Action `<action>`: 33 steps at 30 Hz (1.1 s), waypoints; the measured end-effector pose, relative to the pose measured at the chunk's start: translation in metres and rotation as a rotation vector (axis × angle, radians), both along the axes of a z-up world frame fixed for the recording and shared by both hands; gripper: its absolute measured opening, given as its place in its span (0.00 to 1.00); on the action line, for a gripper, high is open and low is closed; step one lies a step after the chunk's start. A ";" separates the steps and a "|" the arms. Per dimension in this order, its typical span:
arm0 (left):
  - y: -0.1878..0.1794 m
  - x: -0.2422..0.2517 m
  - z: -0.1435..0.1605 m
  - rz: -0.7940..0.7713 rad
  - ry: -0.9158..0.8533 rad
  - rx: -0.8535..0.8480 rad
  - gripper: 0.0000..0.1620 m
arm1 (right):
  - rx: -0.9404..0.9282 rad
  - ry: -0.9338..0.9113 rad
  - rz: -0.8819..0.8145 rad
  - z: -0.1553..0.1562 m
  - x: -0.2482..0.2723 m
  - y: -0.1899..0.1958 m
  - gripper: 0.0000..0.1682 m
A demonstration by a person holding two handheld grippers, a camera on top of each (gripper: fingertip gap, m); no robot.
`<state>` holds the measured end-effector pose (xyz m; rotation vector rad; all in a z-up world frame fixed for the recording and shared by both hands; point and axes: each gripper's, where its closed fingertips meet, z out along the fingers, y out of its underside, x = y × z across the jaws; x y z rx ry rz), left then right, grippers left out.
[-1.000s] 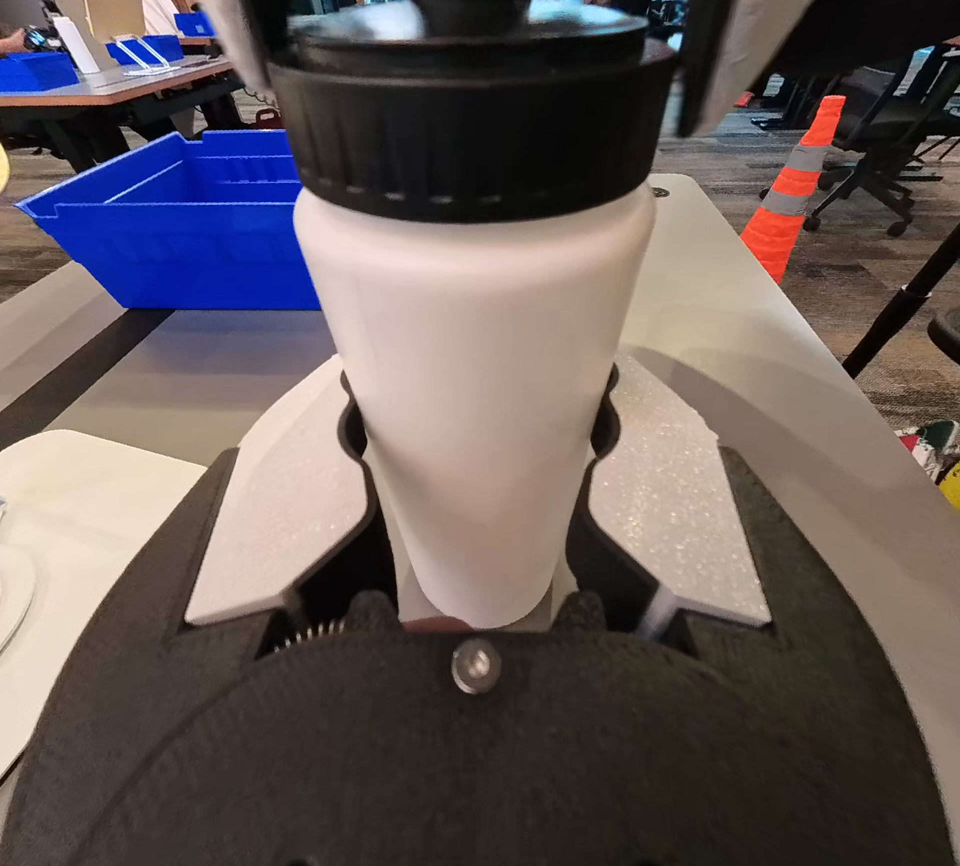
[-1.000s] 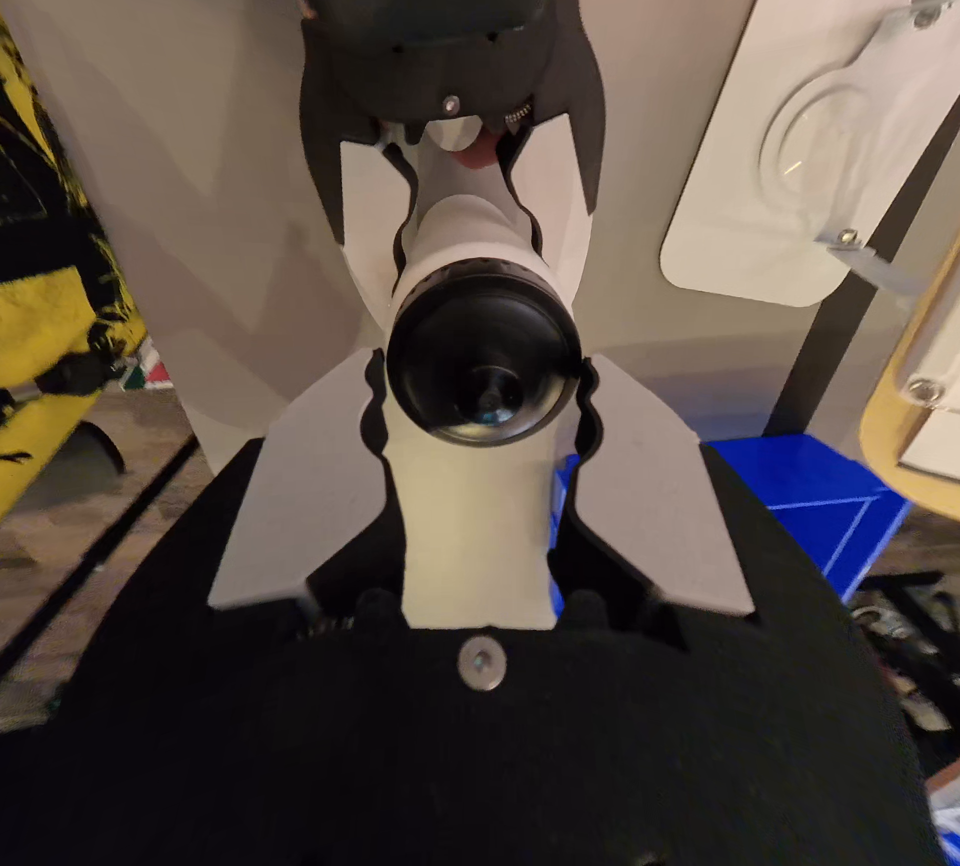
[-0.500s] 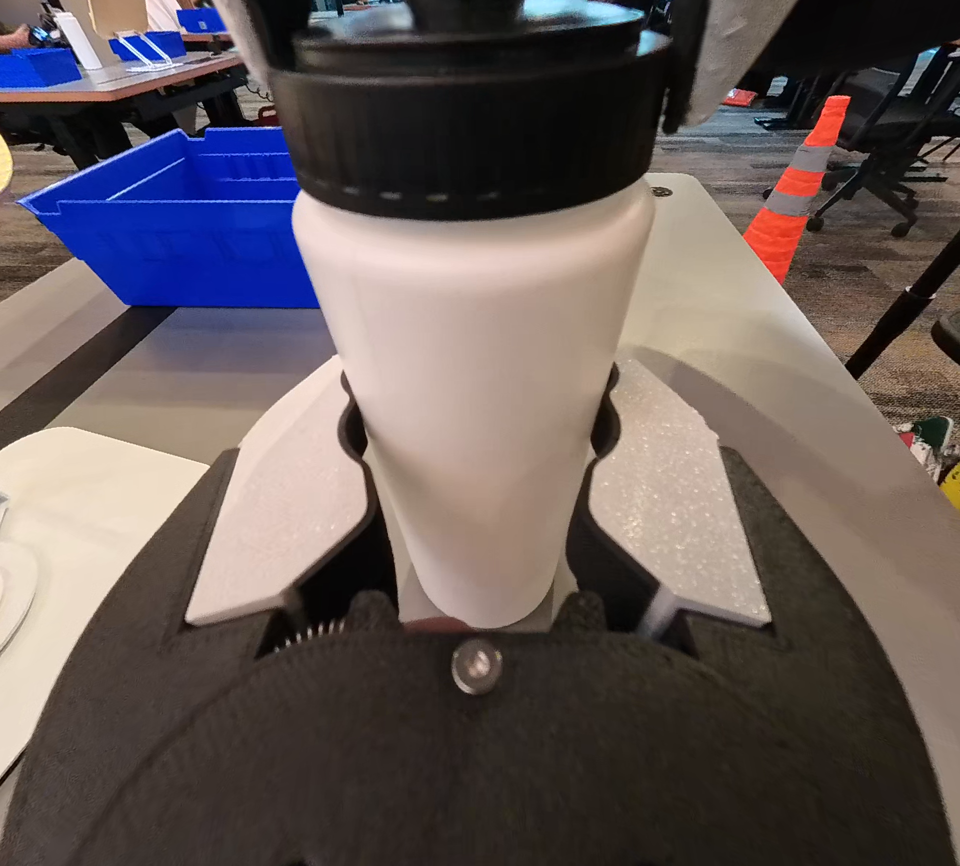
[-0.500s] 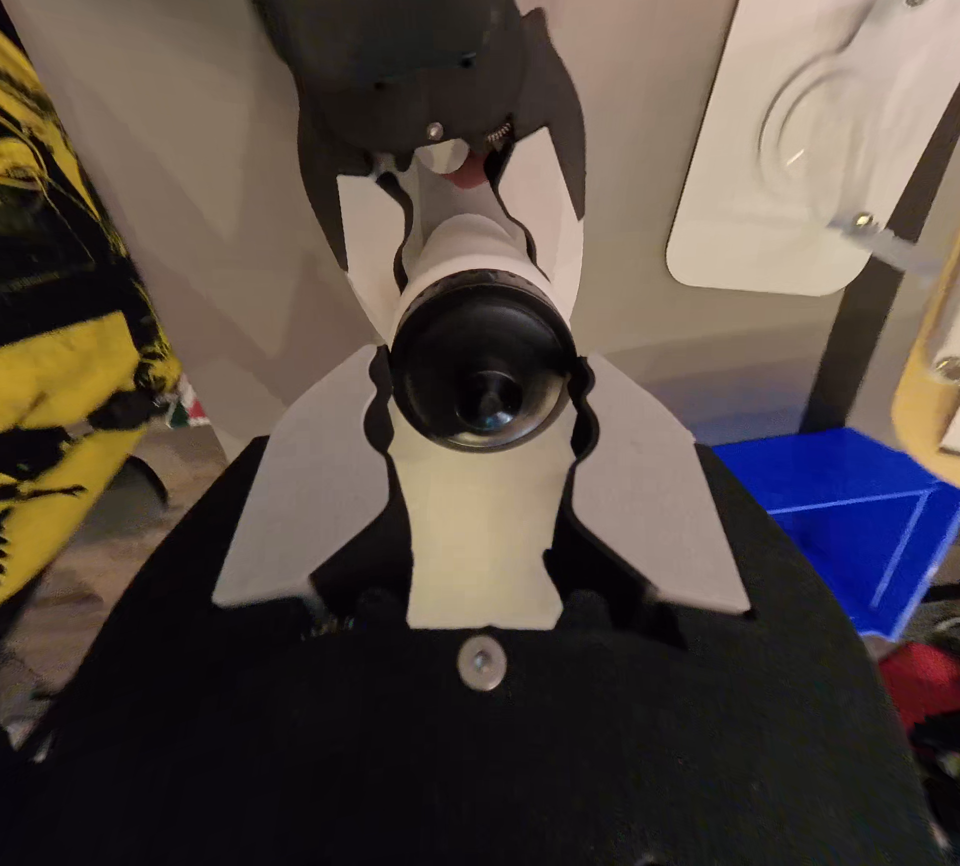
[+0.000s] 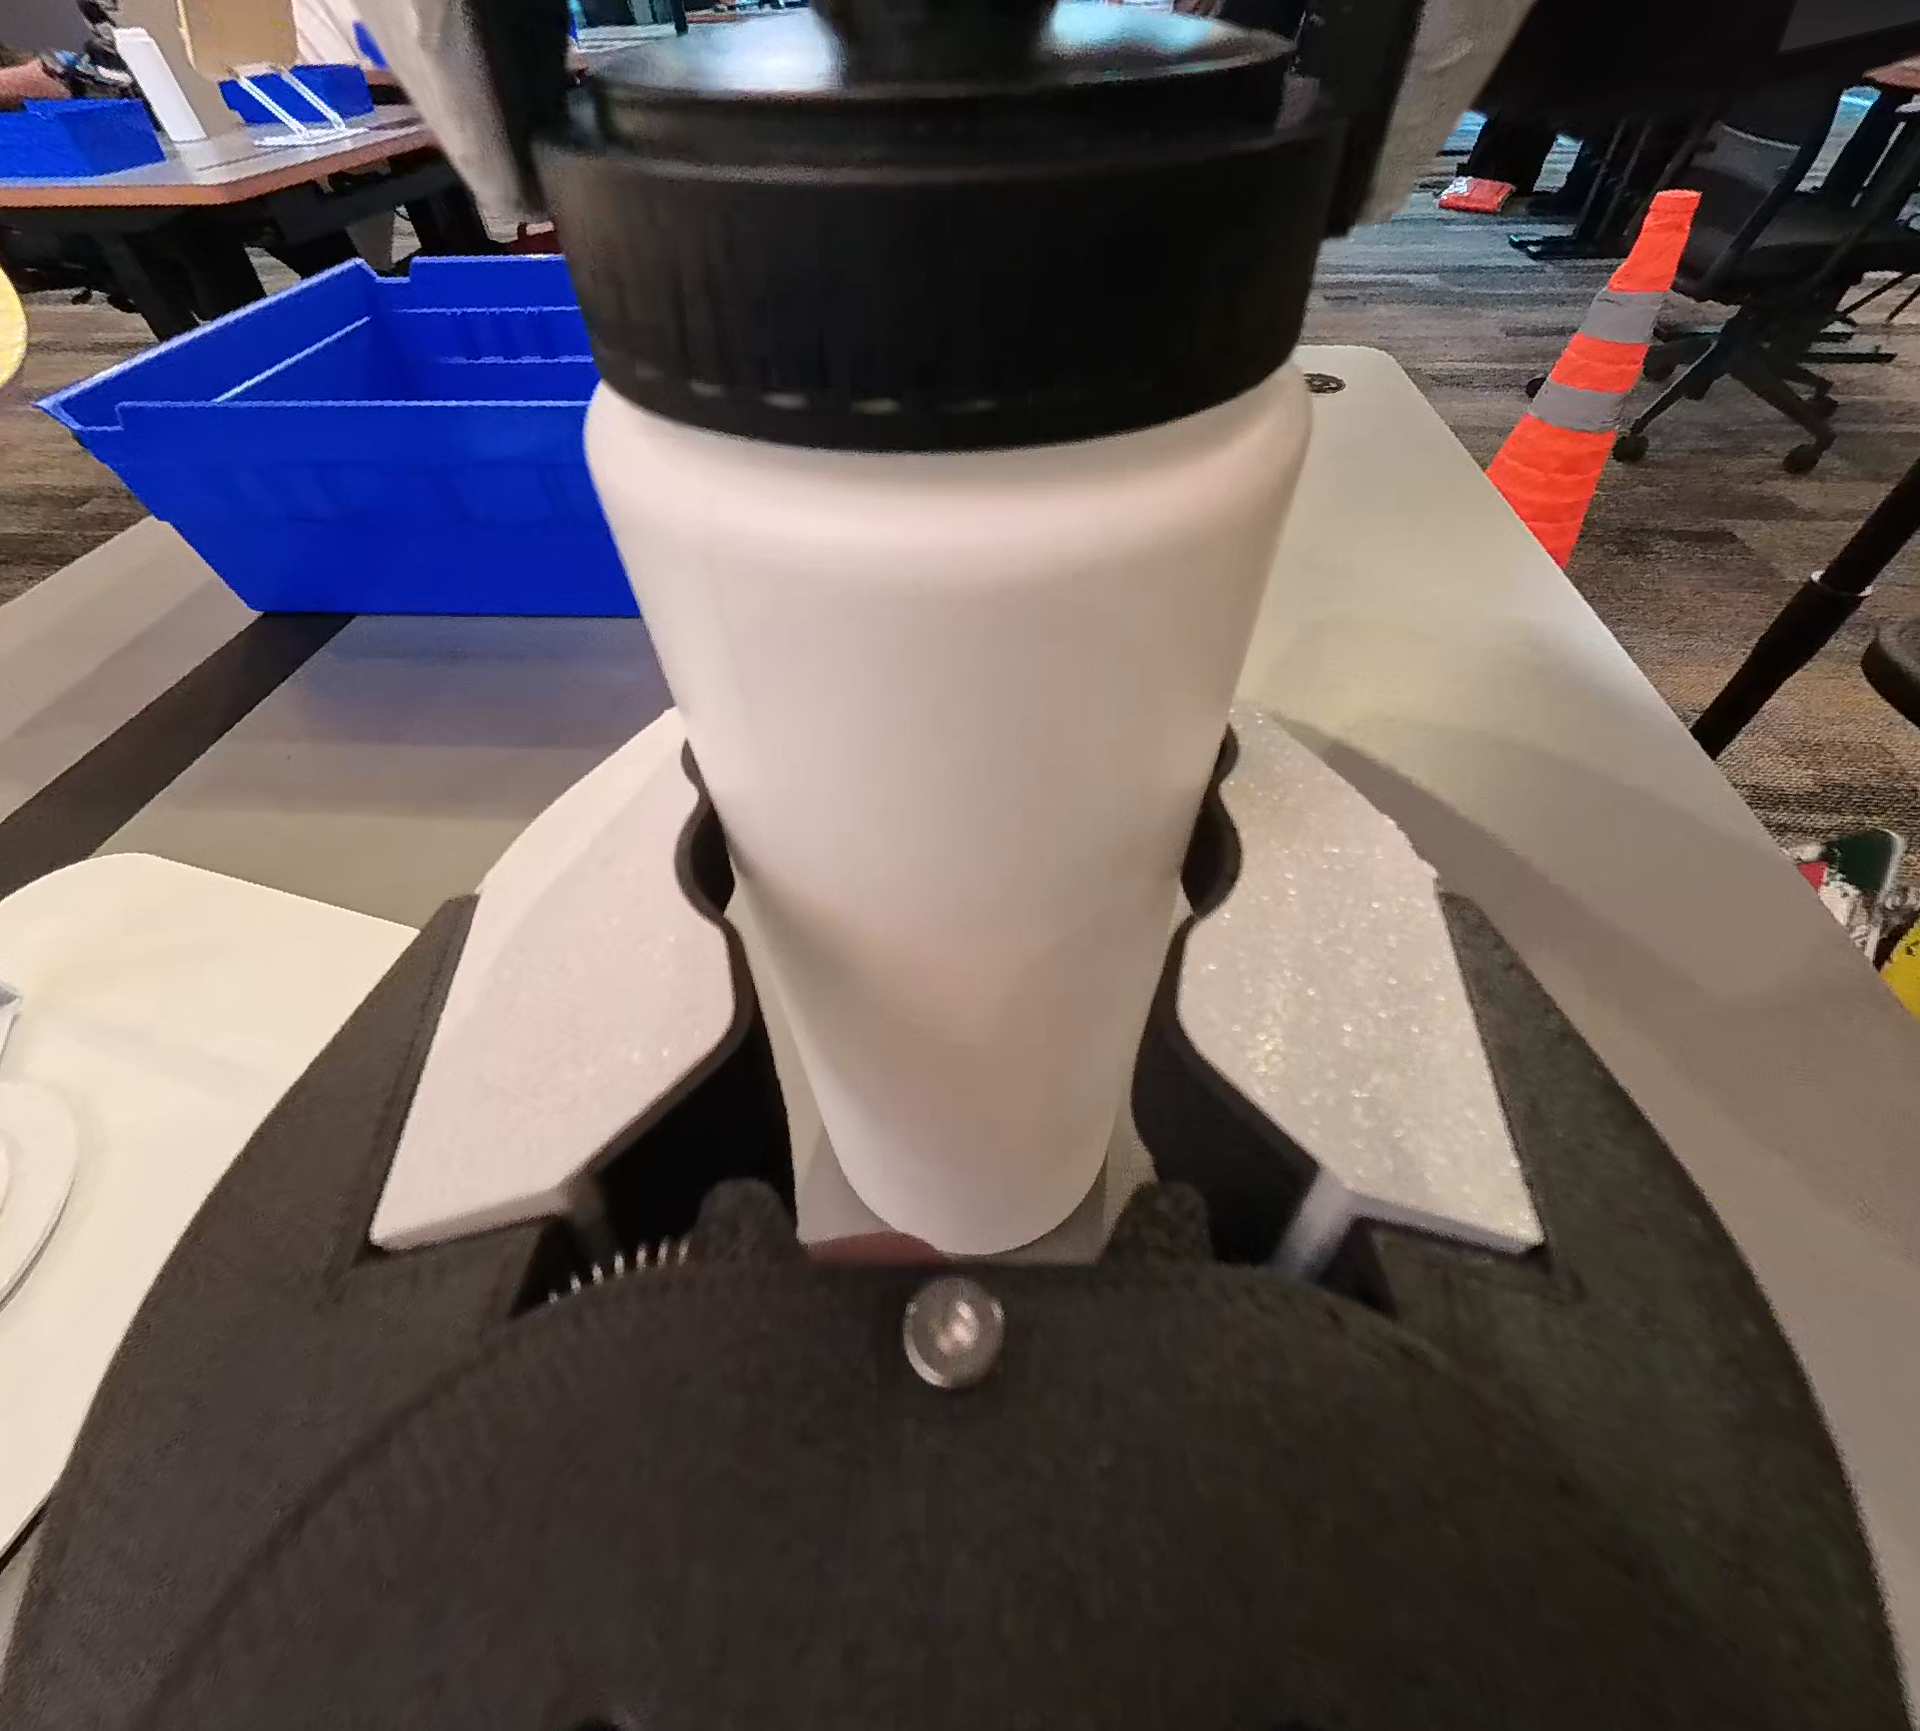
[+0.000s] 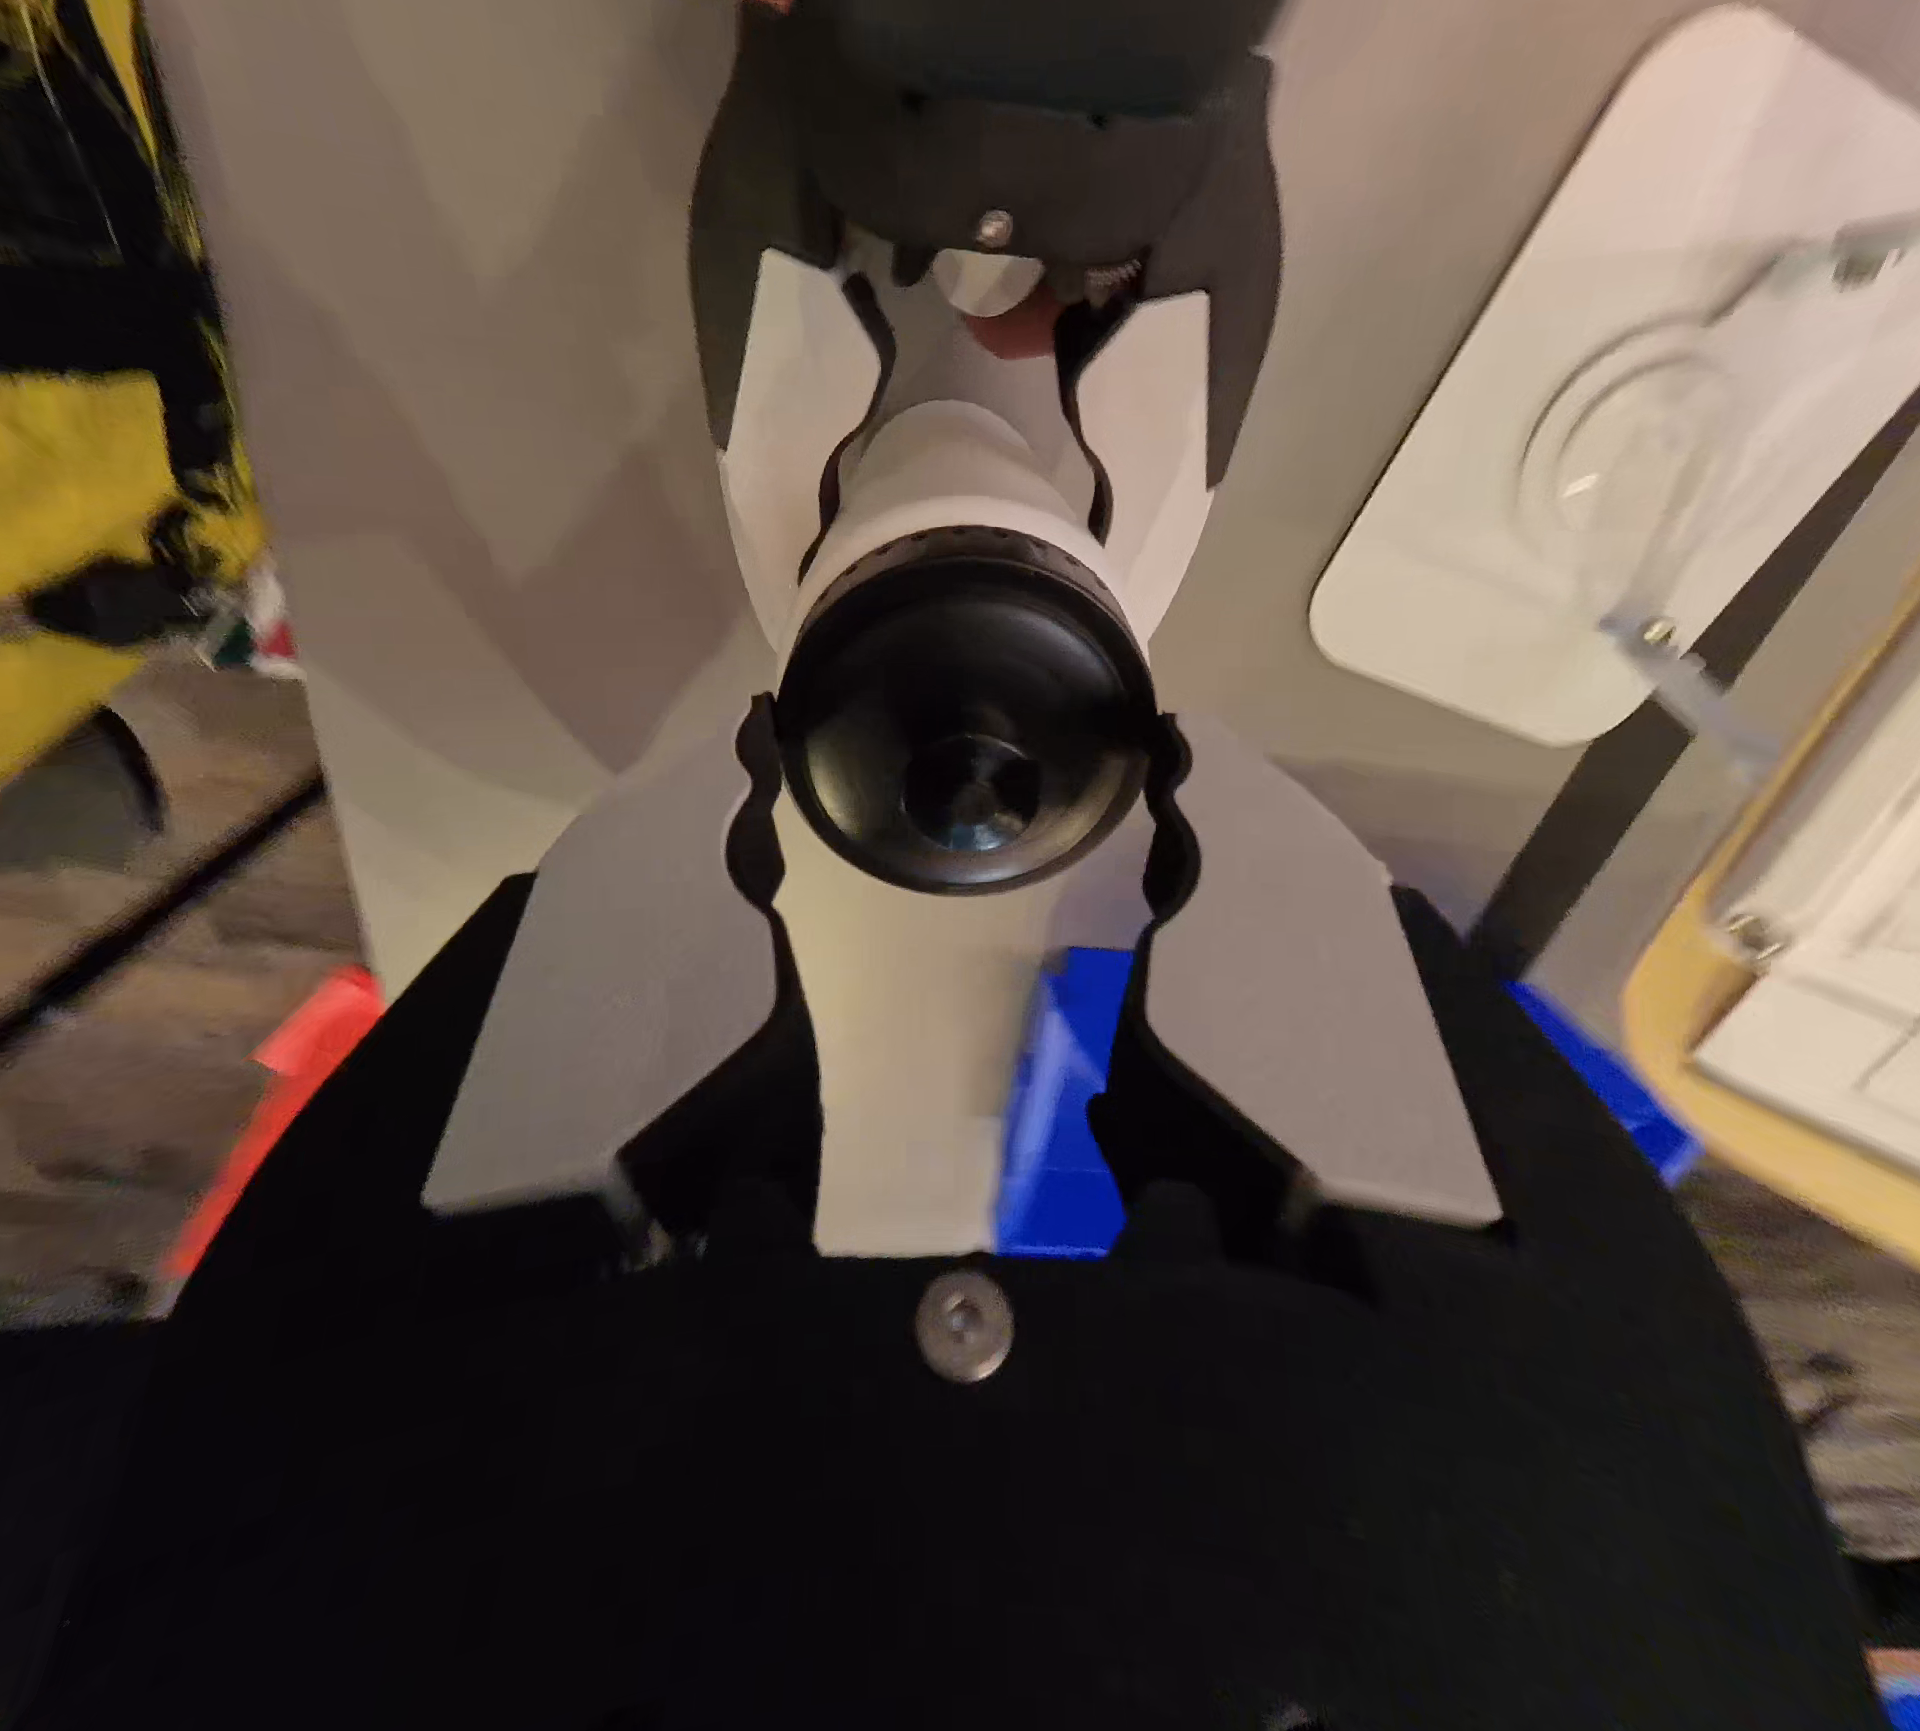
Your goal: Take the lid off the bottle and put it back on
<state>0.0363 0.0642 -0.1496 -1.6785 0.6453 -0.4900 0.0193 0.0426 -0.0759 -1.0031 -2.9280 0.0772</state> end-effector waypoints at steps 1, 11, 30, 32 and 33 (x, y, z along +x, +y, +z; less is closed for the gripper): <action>0.000 0.000 0.000 0.000 -0.002 -0.001 0.54 | -0.016 -0.007 -0.093 0.000 0.000 0.000 0.41; 0.000 0.001 0.000 -0.003 0.001 0.002 0.54 | 0.078 0.056 0.033 0.000 0.000 0.008 0.55; 0.000 0.001 0.000 -0.003 0.002 0.003 0.54 | 0.137 0.041 0.140 -0.006 0.002 0.007 0.48; 0.000 0.001 0.000 -0.002 0.001 0.002 0.54 | 0.120 0.026 0.147 -0.007 0.002 0.007 0.43; 0.000 0.001 0.000 -0.002 0.001 0.002 0.54 | 0.109 0.026 0.134 -0.007 0.003 0.007 0.43</action>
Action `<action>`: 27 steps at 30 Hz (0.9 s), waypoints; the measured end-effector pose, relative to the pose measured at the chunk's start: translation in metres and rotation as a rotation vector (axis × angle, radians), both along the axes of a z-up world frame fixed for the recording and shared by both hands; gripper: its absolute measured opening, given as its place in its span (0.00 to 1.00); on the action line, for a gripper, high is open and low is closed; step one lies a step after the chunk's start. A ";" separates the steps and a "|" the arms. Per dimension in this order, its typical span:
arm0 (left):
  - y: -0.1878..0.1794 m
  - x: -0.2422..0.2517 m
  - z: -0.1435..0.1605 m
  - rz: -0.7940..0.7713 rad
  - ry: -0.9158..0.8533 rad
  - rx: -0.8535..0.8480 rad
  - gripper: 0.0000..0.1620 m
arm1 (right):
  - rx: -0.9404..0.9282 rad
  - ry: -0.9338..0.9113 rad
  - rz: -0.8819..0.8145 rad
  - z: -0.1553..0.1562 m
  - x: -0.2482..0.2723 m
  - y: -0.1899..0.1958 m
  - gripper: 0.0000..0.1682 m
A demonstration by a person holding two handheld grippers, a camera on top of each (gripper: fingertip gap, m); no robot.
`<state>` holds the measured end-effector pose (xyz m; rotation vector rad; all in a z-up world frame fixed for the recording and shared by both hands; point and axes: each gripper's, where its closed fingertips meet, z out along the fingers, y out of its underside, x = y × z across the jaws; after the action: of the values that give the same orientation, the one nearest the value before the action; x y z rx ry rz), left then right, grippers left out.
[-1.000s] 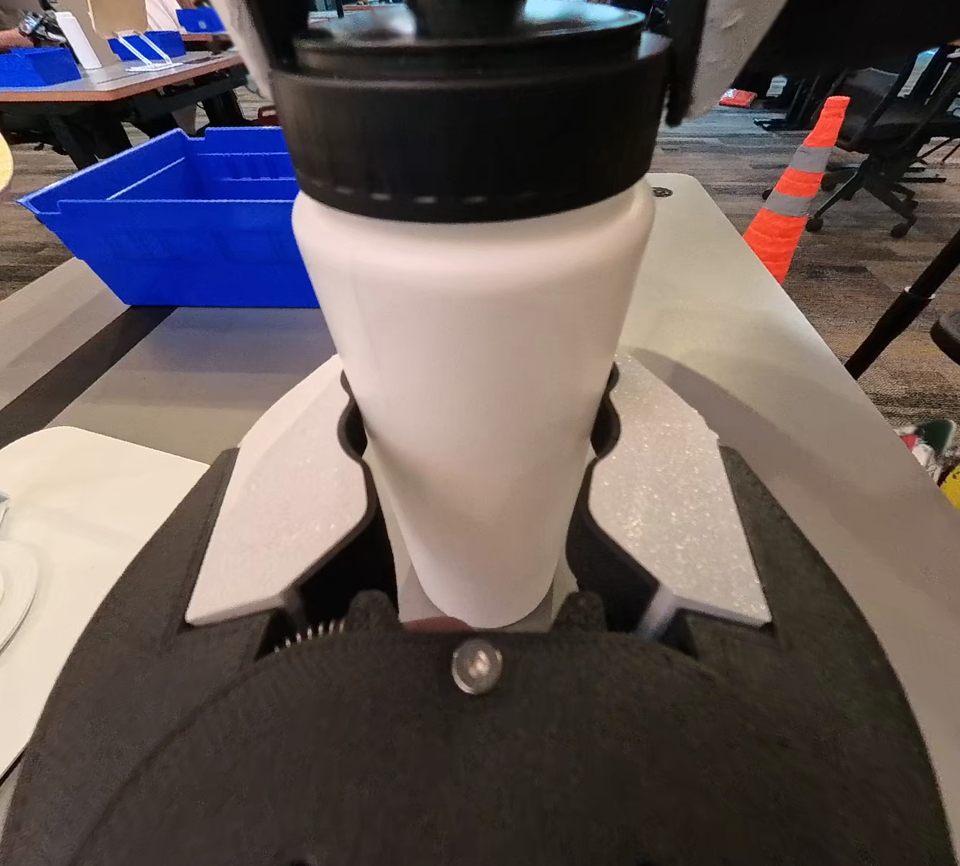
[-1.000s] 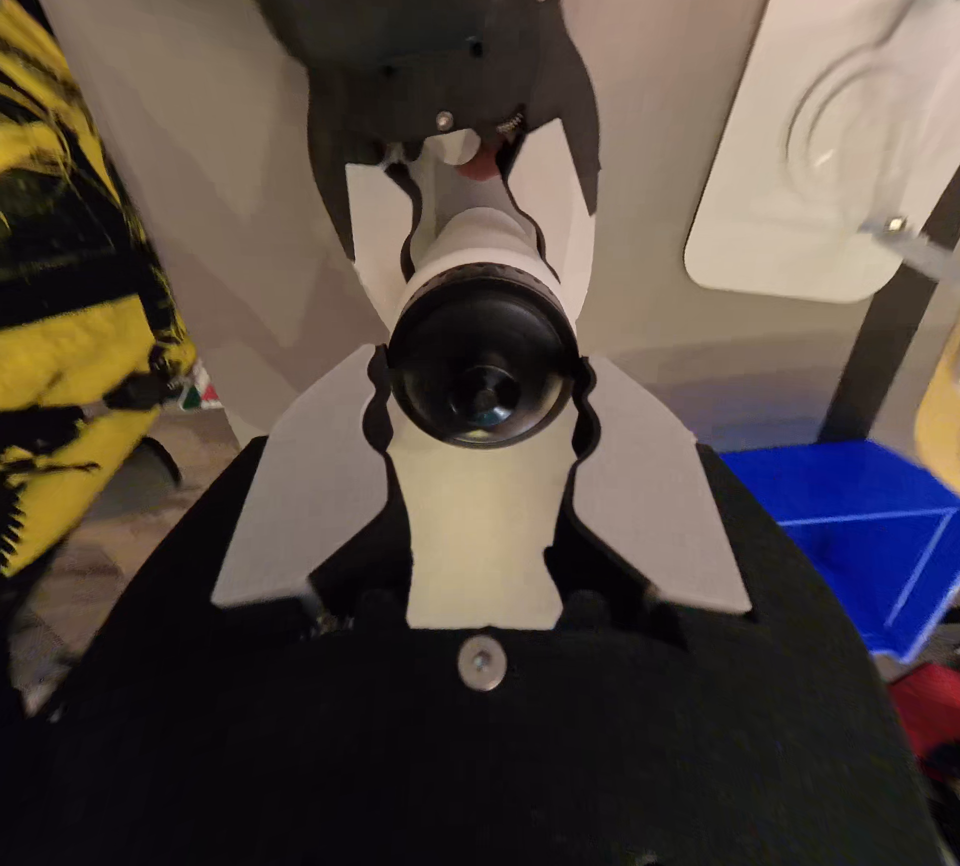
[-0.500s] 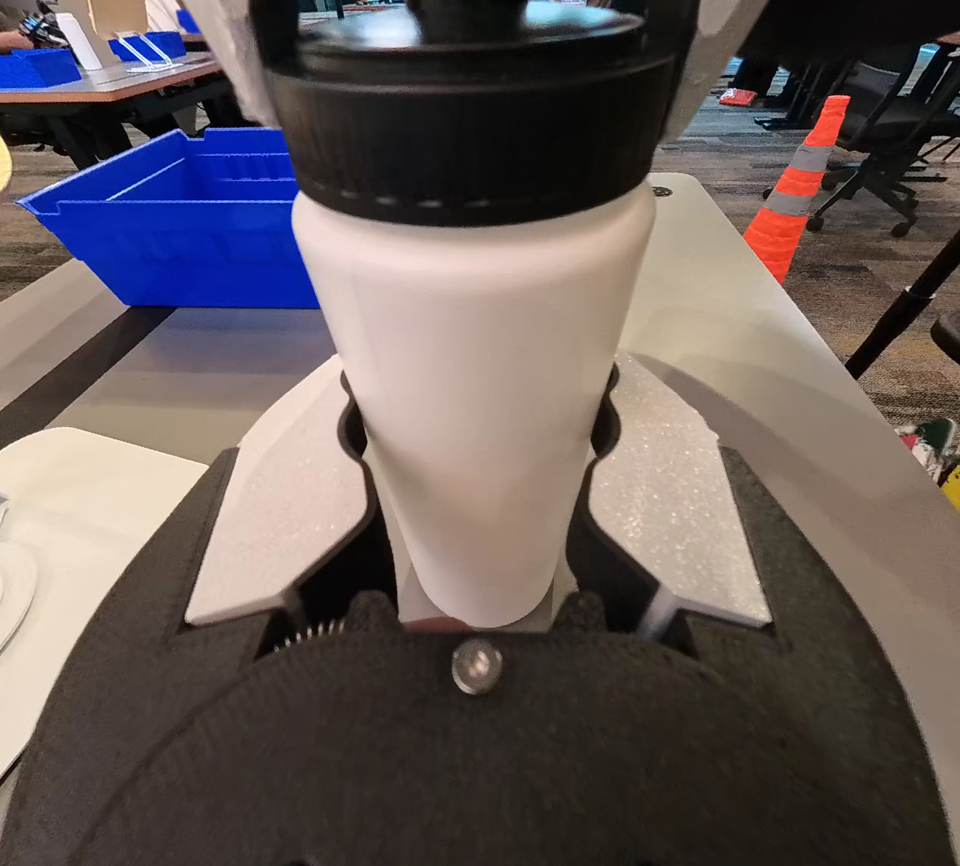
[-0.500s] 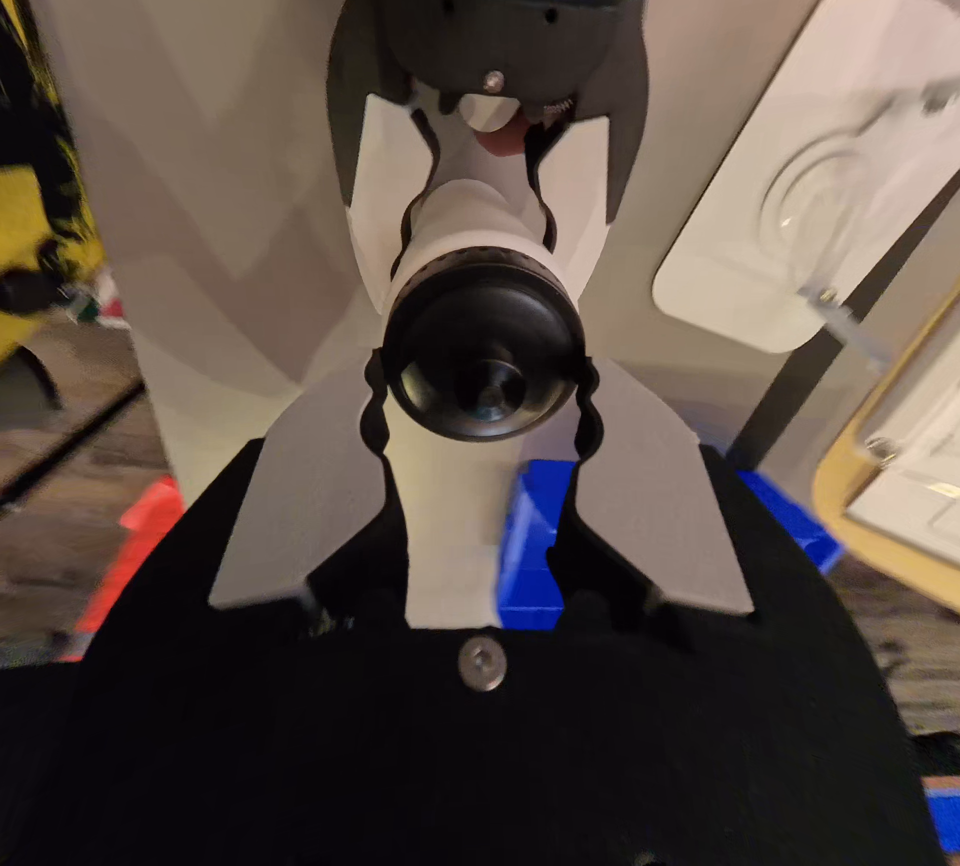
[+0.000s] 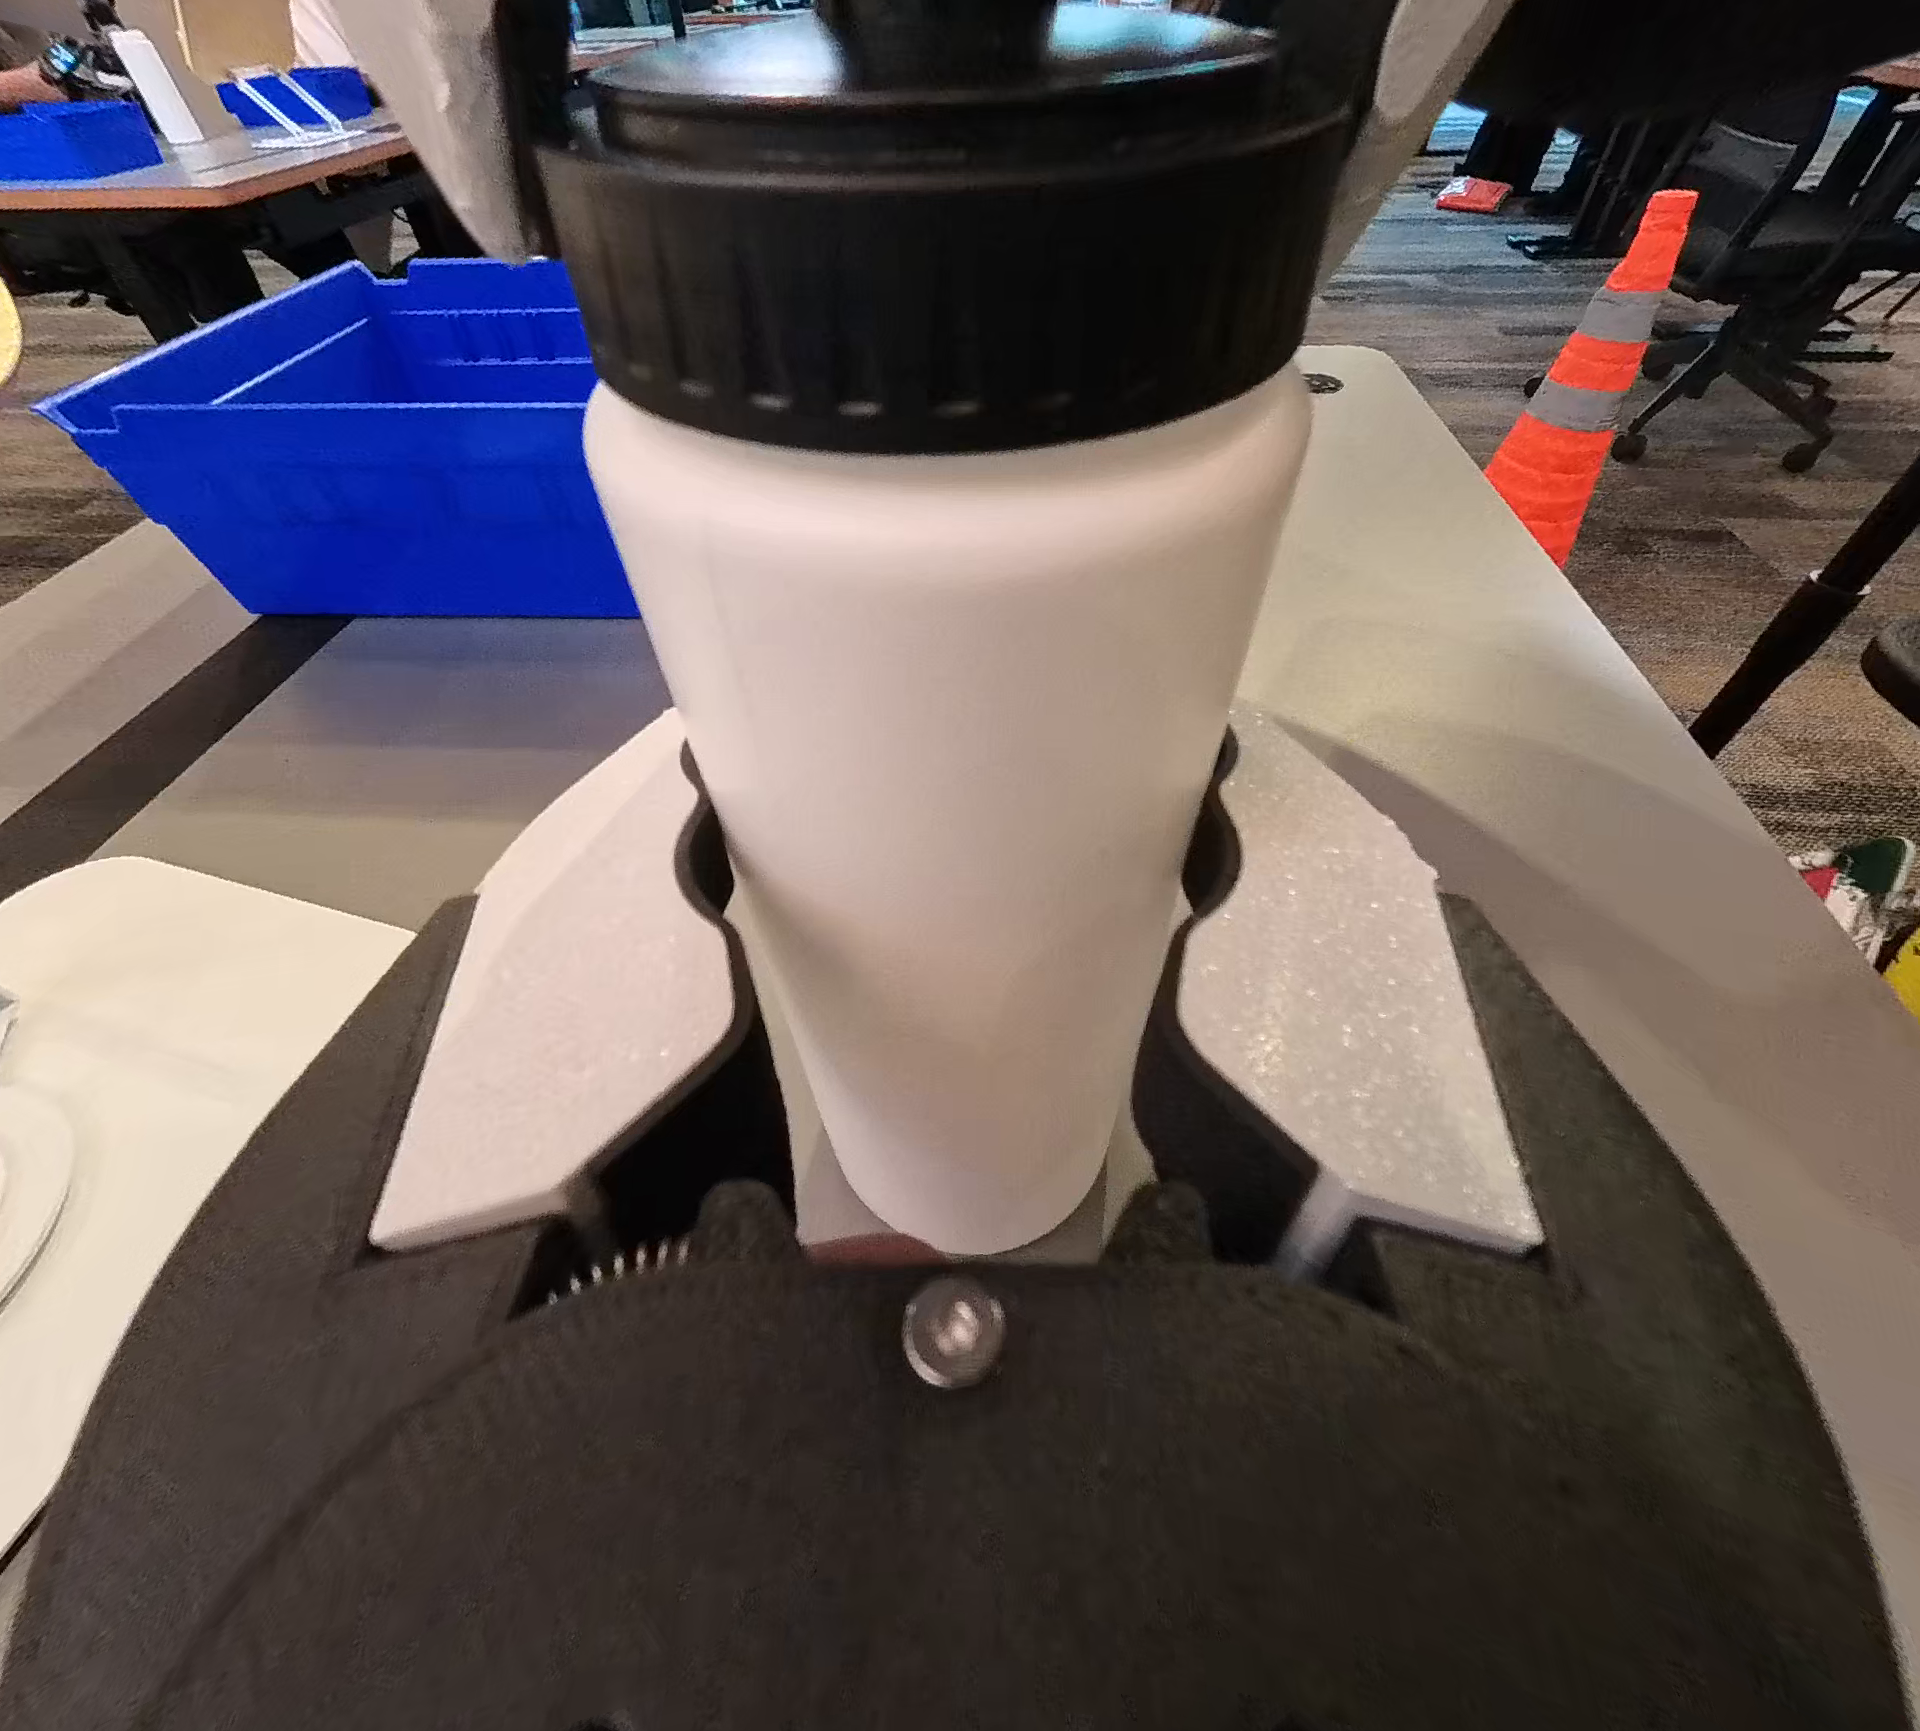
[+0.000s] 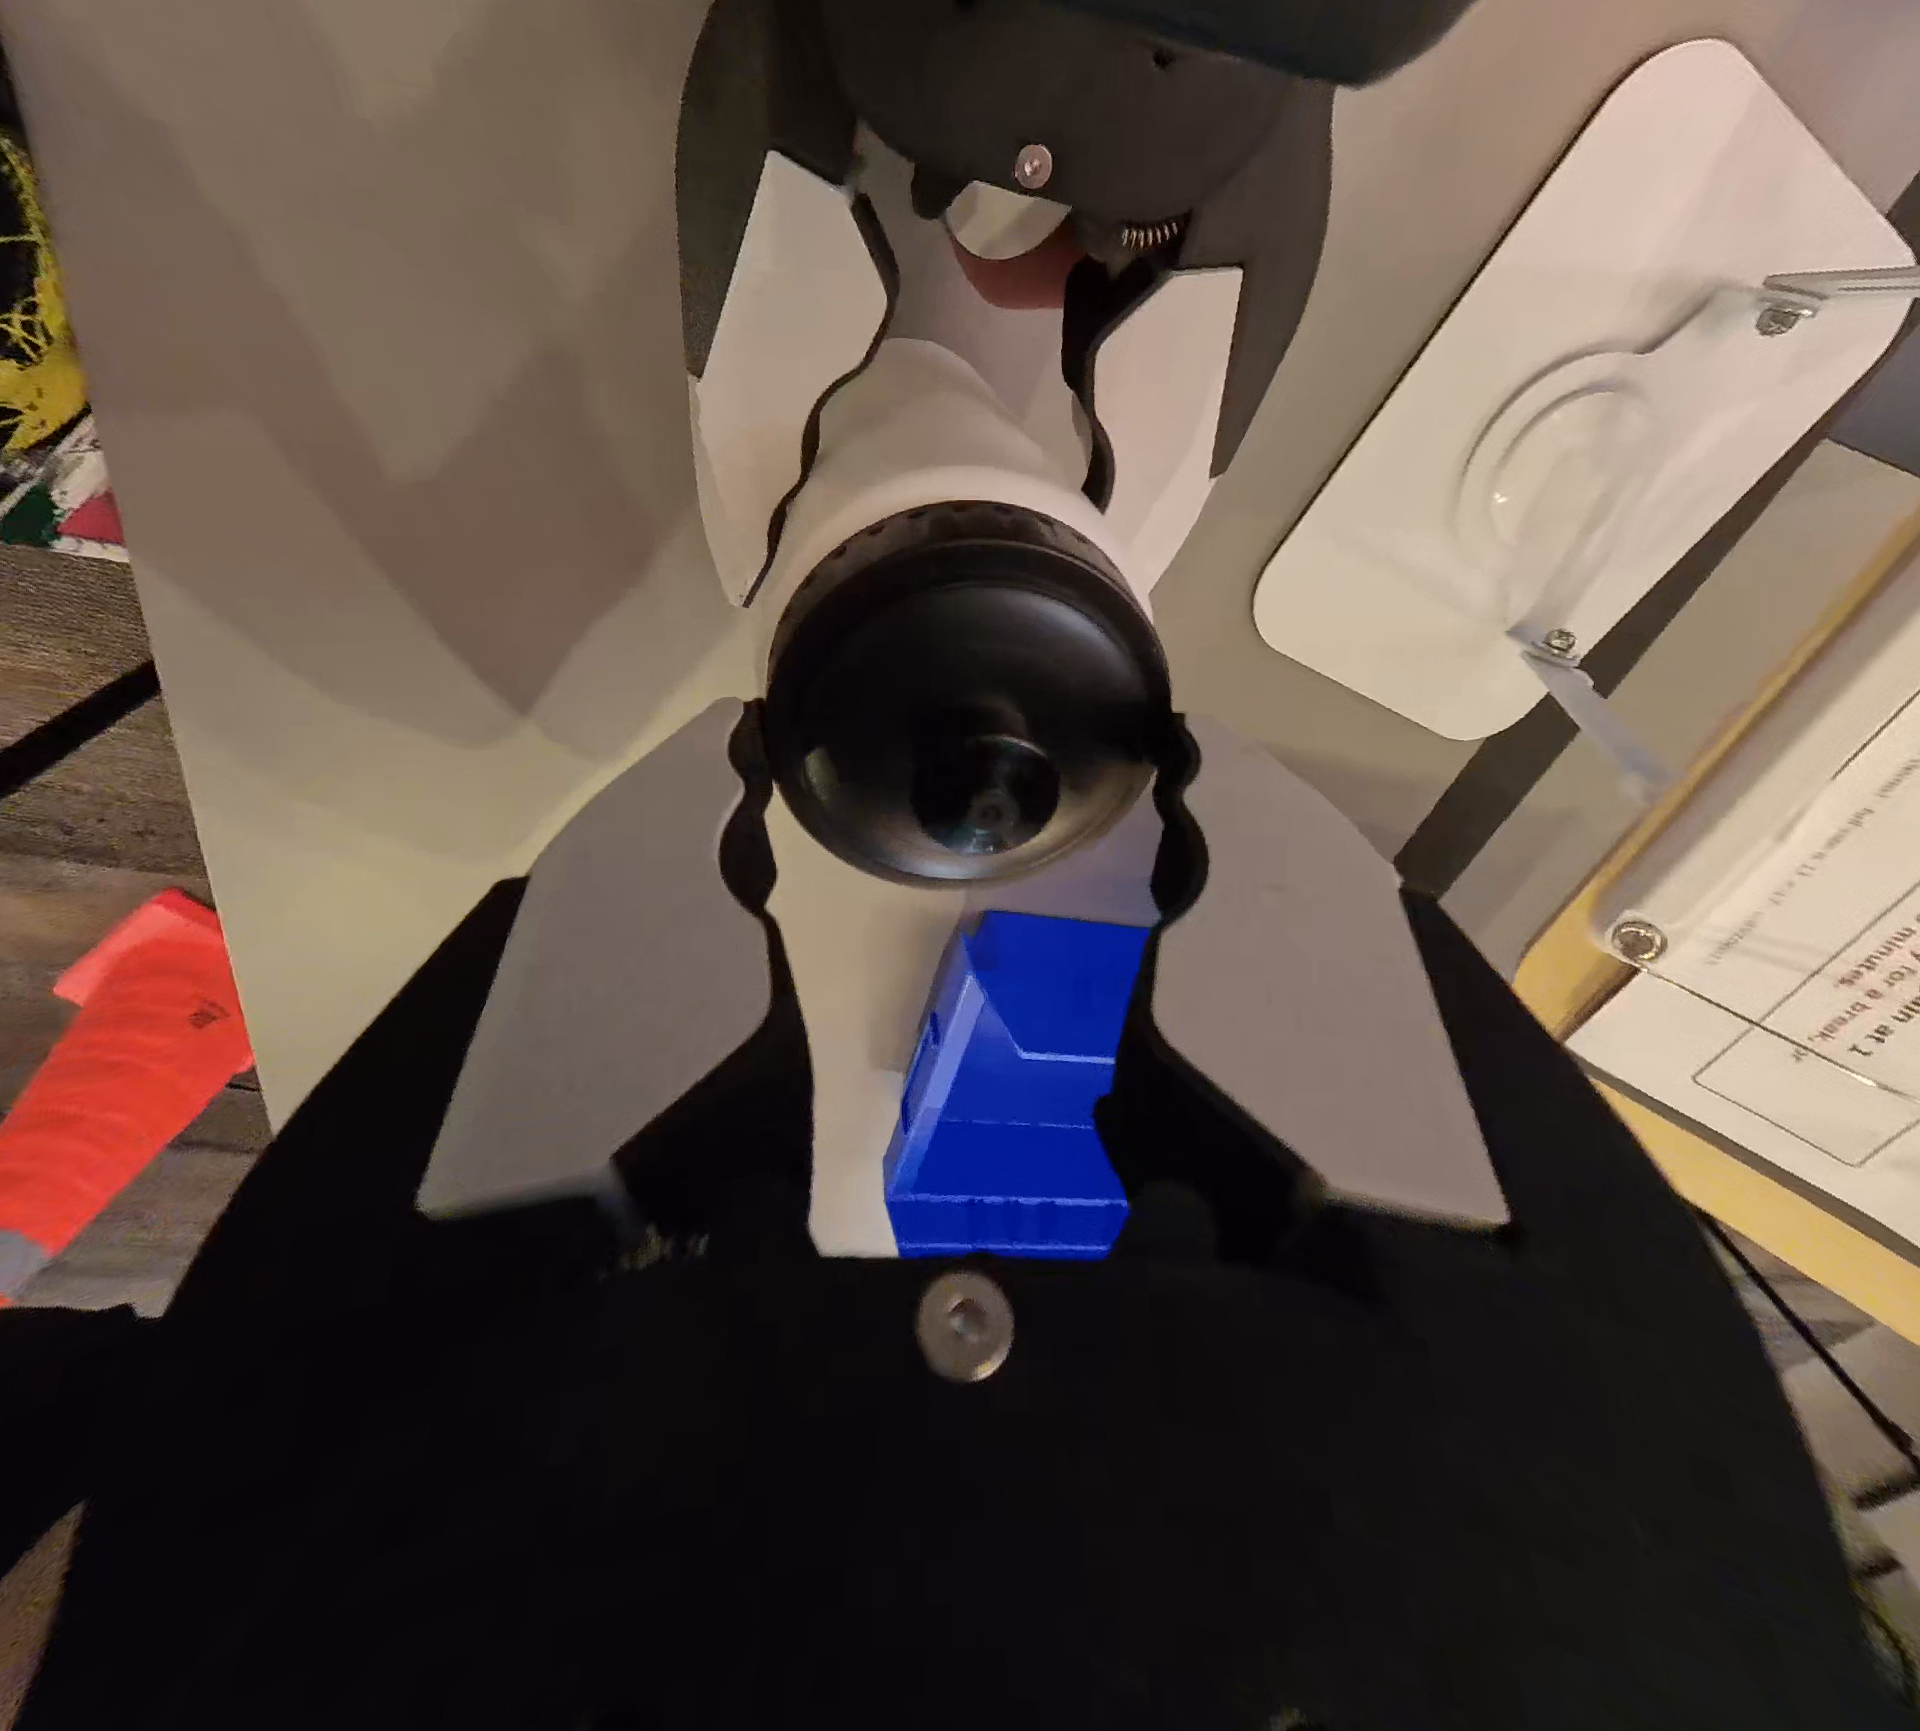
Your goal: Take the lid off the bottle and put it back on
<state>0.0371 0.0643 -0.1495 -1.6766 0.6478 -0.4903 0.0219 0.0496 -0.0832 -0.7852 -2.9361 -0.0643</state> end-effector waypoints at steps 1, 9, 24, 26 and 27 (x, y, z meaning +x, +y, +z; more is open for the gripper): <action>0.000 0.000 0.000 0.000 0.001 0.000 0.54 | -0.011 0.002 -0.038 0.000 0.000 0.000 0.43; -0.001 0.001 0.000 -0.002 0.003 0.003 0.54 | -0.027 -0.012 -0.246 0.000 0.005 -0.003 0.46; 0.000 0.001 0.000 -0.004 0.000 0.003 0.54 | -0.068 0.031 -0.333 -0.001 -0.001 -0.005 0.43; 0.000 0.002 0.000 -0.004 0.004 0.005 0.54 | -0.042 0.027 -0.269 -0.001 0.001 -0.004 0.43; 0.000 0.001 0.000 -0.003 0.003 0.004 0.54 | -0.027 0.023 -0.219 -0.001 0.002 -0.003 0.45</action>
<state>0.0385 0.0643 -0.1497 -1.6731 0.6532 -0.4889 0.0234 0.0469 -0.0838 -1.1006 -2.8231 -0.0319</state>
